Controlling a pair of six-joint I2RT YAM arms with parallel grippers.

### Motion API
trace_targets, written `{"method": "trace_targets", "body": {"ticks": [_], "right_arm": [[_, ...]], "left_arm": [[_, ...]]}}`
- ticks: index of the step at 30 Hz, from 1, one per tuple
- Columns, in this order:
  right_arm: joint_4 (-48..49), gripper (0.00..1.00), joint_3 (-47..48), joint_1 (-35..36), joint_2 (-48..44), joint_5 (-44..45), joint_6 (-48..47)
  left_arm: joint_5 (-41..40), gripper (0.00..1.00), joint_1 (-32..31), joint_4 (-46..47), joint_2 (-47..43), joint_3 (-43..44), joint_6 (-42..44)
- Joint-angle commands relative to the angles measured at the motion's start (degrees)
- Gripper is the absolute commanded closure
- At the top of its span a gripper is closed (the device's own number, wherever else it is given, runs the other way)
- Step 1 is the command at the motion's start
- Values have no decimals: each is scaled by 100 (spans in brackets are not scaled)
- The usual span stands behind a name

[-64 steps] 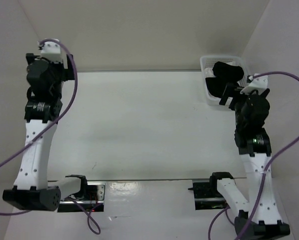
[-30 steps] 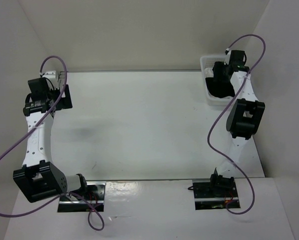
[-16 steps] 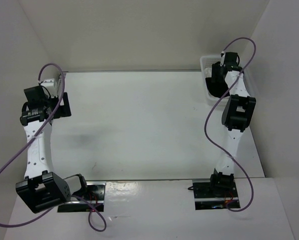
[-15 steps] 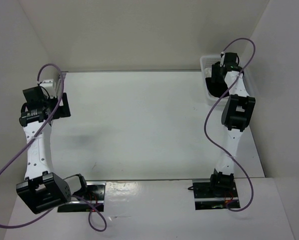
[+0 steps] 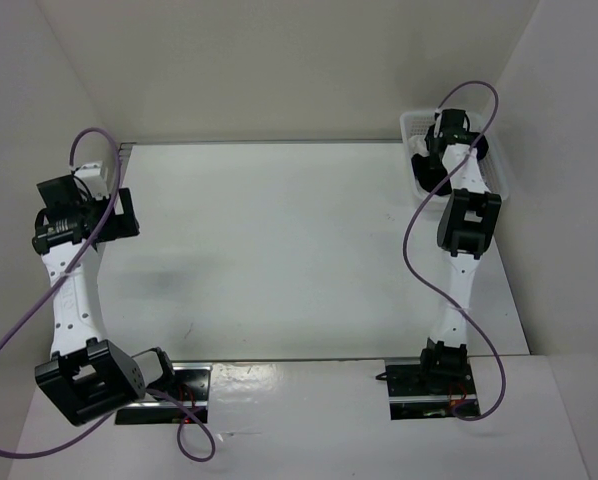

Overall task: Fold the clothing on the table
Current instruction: Grab the skirt from the pile, then move the skirt to the center of the board

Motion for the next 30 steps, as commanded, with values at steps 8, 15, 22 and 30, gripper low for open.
{"method": "trace_targets", "body": {"ticks": [8,15,22,30], "right_arm": [[-350,100,-83,-194,-1423,-608,10],[-702,100,250,-371,-2321,-1250,63],[-1528,100,1217,-213,-2699,-2286,133],[-2361,100,1270,1139,-3500,-4738,-840]], "left_arm": [[388,1,37,43,30,161,98],[494,1,-16,43,-76,48,98],[494,1,-69,95,-76,-6,98],[608,1,-69,95,-128,-6,98]]}}
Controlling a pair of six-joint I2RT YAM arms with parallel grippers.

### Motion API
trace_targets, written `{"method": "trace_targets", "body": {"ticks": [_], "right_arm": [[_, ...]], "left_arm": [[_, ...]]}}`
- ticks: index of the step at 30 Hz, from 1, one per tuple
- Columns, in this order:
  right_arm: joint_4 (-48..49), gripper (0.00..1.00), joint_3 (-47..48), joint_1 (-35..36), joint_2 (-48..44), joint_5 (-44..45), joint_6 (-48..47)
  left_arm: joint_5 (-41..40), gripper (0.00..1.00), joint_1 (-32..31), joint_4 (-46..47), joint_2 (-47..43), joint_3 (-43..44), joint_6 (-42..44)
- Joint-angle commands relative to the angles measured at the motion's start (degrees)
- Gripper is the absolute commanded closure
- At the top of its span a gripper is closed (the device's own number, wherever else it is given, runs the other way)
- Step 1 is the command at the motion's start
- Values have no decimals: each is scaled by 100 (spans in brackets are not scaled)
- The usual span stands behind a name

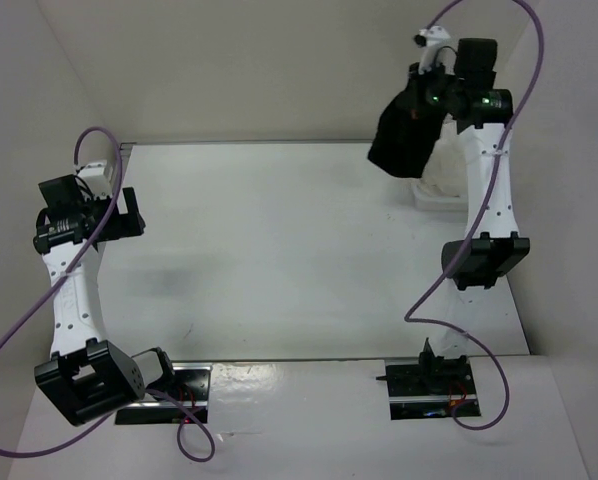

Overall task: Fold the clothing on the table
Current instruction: Move the skirt to the center of the board, then flatten the skirt out

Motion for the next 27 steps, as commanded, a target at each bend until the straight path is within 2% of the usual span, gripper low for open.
{"method": "trace_targets", "body": {"ticks": [1,2,3,4,6,10,11,12,15,17,19,23,26,27], "right_arm": [[-678,100,429,816,-616,-1780,-591],[-679,88,430,993,-687,-1765,-644],[-679,50,343,1143,-749,-1686,-714],[-731,2,142,1336,-810,-1520,-827],[-636,1,-201,1338,-872,-1151,-829],[58,1,-1527,1276,-1100,-53,-513],[443,1,-2383,1276,-1327,254,-460],[638,1,-2862,1276,-1442,318,-459],[692,1,-3524,1469,-1444,494,-398],[745,1,-3918,1863,-1330,843,-398],[745,1,-4105,2310,-1059,1056,-398],[947,4,-4229,2629,-549,1032,-153],[895,11,-4027,2691,-180,873,-12],[895,16,-3966,2691,-108,811,-11]], "left_arm": [[256,1,-16,115,-155,-6,72],[256,1,-16,115,-155,-6,72],[257,1,-16,115,-155,-6,72],[257,1,-16,115,-207,-58,72],[317,1,-16,115,-260,-119,124],[318,1,-16,115,-444,-278,176],[370,1,-16,63,-558,-426,177],[371,1,-16,10,-559,-427,177],[493,1,-16,9,-612,-498,229],[608,1,-16,9,-612,-550,230],[765,1,-16,9,-612,-550,282],[1196,1,-69,9,-253,-551,387],[1408,1,-340,9,282,-340,441],[1408,1,-472,9,459,-270,441]]}}
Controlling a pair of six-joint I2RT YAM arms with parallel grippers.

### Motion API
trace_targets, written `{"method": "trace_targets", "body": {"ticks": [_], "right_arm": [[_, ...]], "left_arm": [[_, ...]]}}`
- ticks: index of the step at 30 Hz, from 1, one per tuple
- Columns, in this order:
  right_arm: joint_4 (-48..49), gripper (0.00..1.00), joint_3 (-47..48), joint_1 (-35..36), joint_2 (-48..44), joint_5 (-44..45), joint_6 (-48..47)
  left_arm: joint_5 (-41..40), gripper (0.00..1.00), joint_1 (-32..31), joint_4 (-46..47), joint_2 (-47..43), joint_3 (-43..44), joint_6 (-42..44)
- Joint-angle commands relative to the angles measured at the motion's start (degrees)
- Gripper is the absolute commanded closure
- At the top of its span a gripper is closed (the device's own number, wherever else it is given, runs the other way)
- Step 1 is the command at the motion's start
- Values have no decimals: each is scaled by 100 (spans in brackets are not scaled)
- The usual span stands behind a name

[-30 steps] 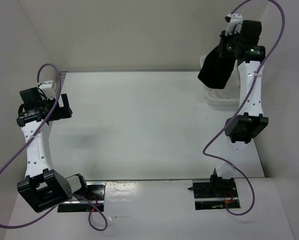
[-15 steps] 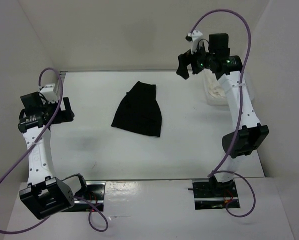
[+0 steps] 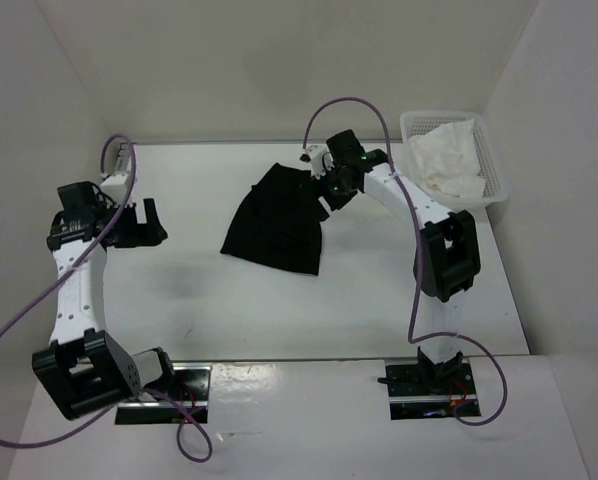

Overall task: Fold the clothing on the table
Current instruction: Flatten the skirt out

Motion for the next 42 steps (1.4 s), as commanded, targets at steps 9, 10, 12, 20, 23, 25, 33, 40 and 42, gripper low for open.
{"method": "trace_targets", "body": {"ticks": [9,10,12,20,23,25,33,40,42], "right_arm": [[370,21,-725,-113,-369,-147,111],[370,19,-814,-113,-440,-60,111],[370,18,-1060,-113,-668,-59,58],[256,18,-1526,-113,-1249,19,-214],[203,18,-1658,-113,-1311,81,-215],[203,18,-1789,-113,-1381,81,-215],[203,17,-1957,-113,-1540,81,-215],[151,17,-2071,-113,-1592,-111,-162],[203,17,-2150,-113,-1592,-173,-13]], "left_arm": [[-125,14,-2269,768,1888,94,-82],[-125,16,-2322,865,2089,93,-170],[-55,23,-2322,1129,2275,41,-390],[86,29,-2322,1806,3233,-65,-751],[385,31,-2322,1807,3558,75,-751],[437,32,-2322,1807,3673,75,-751],[437,33,-2375,2053,3962,198,-804],[508,49,-2568,2053,4218,278,-751],[560,63,-2621,2053,4279,278,-751]]}}
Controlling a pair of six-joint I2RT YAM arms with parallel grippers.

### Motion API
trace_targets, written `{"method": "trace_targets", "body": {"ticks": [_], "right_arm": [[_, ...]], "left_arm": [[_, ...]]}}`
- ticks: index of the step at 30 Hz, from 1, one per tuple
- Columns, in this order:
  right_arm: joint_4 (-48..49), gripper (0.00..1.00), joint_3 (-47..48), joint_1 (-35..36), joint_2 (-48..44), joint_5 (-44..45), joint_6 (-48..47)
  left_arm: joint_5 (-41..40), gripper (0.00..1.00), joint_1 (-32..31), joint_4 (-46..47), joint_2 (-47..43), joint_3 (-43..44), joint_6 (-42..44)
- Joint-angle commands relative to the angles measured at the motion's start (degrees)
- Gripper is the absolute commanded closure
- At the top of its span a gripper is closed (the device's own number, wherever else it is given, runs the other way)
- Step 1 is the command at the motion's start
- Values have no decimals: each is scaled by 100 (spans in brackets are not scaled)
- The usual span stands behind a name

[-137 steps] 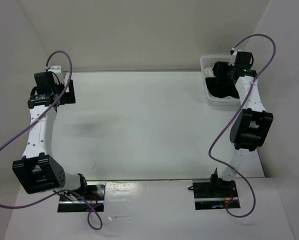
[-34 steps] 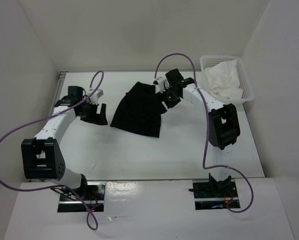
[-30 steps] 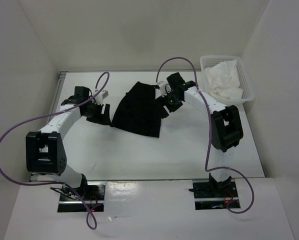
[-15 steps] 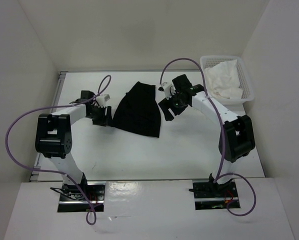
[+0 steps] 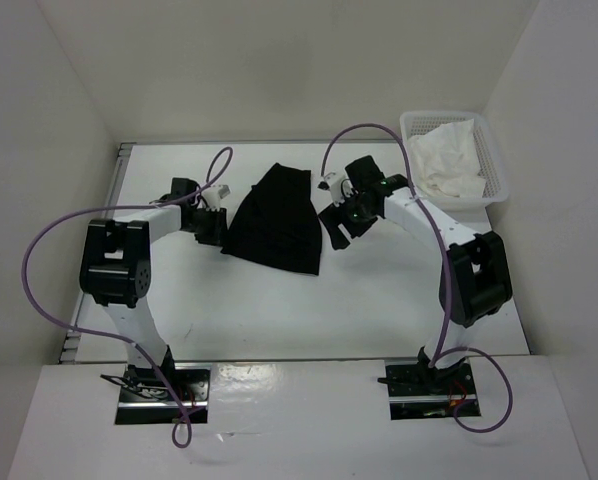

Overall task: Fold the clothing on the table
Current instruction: Flatten the skirt out

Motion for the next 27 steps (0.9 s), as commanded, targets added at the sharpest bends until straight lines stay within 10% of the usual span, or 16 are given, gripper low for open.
{"method": "trace_targets", "body": {"ticks": [1,6,27], "right_arm": [[116,17,-209,3,-338,-174,212],[423,17,-587,3,-338,-655,660],[1496,24,-561,3,1033,-938,1839]], "left_arm": [[62,70,-164,-87,282,-26,18],[168,97,-217,-360,230,-26,123],[484,100,-156,-527,-87,-26,-149]]}}
